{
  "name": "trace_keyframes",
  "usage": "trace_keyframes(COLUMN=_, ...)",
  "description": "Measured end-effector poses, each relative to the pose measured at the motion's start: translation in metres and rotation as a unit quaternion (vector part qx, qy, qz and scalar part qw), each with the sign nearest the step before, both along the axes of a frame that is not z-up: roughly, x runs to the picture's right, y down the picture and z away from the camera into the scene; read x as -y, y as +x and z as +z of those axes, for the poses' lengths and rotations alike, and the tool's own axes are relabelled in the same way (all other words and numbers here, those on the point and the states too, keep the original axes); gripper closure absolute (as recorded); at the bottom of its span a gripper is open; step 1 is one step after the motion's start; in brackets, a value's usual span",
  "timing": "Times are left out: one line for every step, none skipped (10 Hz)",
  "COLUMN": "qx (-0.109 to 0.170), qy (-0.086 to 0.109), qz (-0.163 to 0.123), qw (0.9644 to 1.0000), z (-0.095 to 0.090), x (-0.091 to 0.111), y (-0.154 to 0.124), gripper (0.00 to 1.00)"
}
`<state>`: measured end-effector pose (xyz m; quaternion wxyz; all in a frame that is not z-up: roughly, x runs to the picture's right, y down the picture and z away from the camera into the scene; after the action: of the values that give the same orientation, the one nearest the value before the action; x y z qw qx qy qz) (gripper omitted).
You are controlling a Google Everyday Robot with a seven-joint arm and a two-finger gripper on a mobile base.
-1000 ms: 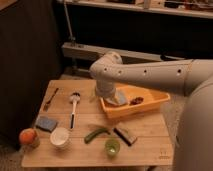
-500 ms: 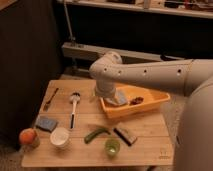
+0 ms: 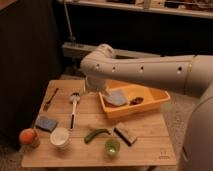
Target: Place brush in paper cup
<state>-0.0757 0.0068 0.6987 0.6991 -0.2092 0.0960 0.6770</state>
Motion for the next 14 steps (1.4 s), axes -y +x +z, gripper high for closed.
trace_keyframes(qx=0.019, qy=0.010, qz=-0.017, qw=0.9996, z=-0.001, x=0.011, y=-0.034, gripper=0.20)
trace_keyframes(qx=0.028, qy=0.014, qz=-0.028, qw=0.9991, z=0.001, x=0.015, y=-0.053, gripper=0.20)
trace_keyframes(qx=0.042, qy=0.018, qz=-0.041, qw=0.9981, z=0.005, x=0.020, y=-0.077, gripper=0.20)
trace_keyframes(qx=0.056, qy=0.019, qz=-0.054, qw=0.9968, z=0.013, x=0.024, y=-0.099, gripper=0.20)
trace_keyframes(qx=0.078, qy=0.020, qz=-0.067, qw=0.9945, z=0.024, x=0.026, y=-0.119, gripper=0.20)
trace_keyframes(qx=0.091, qy=0.021, qz=-0.073, qw=0.9930, z=0.034, x=0.026, y=-0.126, gripper=0.20)
trace_keyframes(qx=0.102, qy=0.021, qz=-0.080, qw=0.9913, z=0.046, x=0.024, y=-0.131, gripper=0.20)
trace_keyframes(qx=0.111, qy=0.015, qz=-0.086, qw=0.9900, z=0.061, x=0.018, y=-0.135, gripper=0.20)
trace_keyframes(qx=0.114, qy=0.005, qz=-0.089, qw=0.9895, z=0.074, x=0.010, y=-0.138, gripper=0.20)
trace_keyframes(qx=0.110, qy=-0.008, qz=-0.094, qw=0.9895, z=0.085, x=0.003, y=-0.138, gripper=0.20)
trace_keyframes(qx=0.106, qy=-0.026, qz=-0.102, qw=0.9887, z=0.096, x=-0.006, y=-0.144, gripper=0.20)
trace_keyframes(qx=0.107, qy=-0.037, qz=-0.105, qw=0.9881, z=0.102, x=-0.013, y=-0.148, gripper=0.20)
trace_keyframes(qx=0.104, qy=-0.049, qz=-0.105, qw=0.9878, z=0.111, x=-0.021, y=-0.148, gripper=0.20)
trace_keyframes(qx=0.097, qy=-0.064, qz=-0.105, qw=0.9877, z=0.122, x=-0.033, y=-0.143, gripper=0.20)
